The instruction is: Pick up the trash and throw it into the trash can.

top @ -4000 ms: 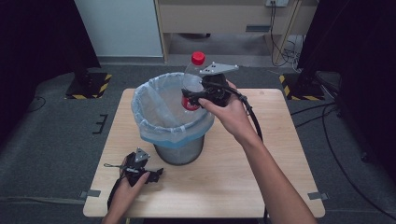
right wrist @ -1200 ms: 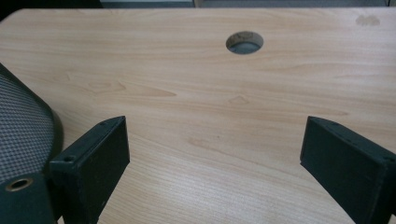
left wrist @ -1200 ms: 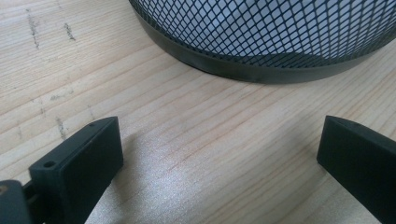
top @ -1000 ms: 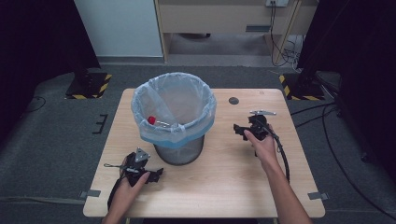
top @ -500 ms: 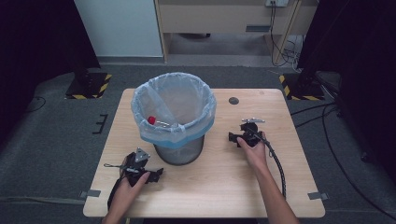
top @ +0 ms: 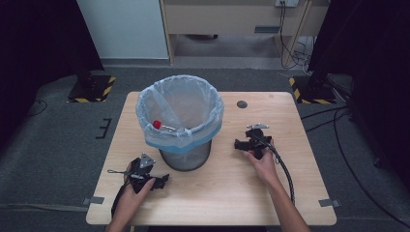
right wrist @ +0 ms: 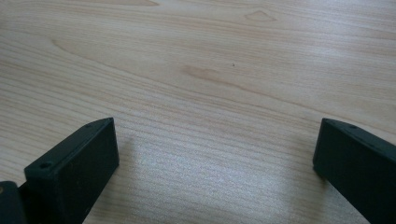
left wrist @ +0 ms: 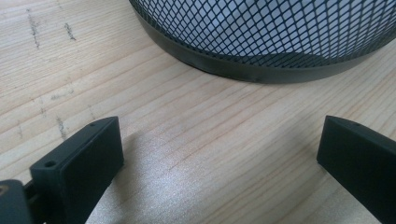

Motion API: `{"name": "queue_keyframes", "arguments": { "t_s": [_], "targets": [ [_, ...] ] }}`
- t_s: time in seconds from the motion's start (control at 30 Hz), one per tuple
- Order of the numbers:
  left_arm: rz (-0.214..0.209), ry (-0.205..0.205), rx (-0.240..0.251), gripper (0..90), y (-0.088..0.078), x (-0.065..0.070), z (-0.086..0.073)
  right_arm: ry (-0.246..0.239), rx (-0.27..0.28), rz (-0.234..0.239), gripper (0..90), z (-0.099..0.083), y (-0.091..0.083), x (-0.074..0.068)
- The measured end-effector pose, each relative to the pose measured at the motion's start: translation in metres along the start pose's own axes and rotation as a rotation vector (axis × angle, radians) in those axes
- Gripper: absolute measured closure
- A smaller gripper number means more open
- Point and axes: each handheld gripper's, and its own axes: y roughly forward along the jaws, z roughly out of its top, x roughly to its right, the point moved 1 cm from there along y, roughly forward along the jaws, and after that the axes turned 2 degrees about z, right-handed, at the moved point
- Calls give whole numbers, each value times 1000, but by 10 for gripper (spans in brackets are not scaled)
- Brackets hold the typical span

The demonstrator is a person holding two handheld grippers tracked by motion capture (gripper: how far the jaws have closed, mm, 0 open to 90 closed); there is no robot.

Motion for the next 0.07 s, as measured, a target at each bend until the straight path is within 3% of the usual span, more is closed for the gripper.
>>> {"name": "queue_keyframes", "arguments": {
  "t_s": [0.07],
  "targets": [
    [-3, 0, -1, 0, 0, 0, 0, -2, 2, -2, 3, 0, 0, 0]
  ]
}}
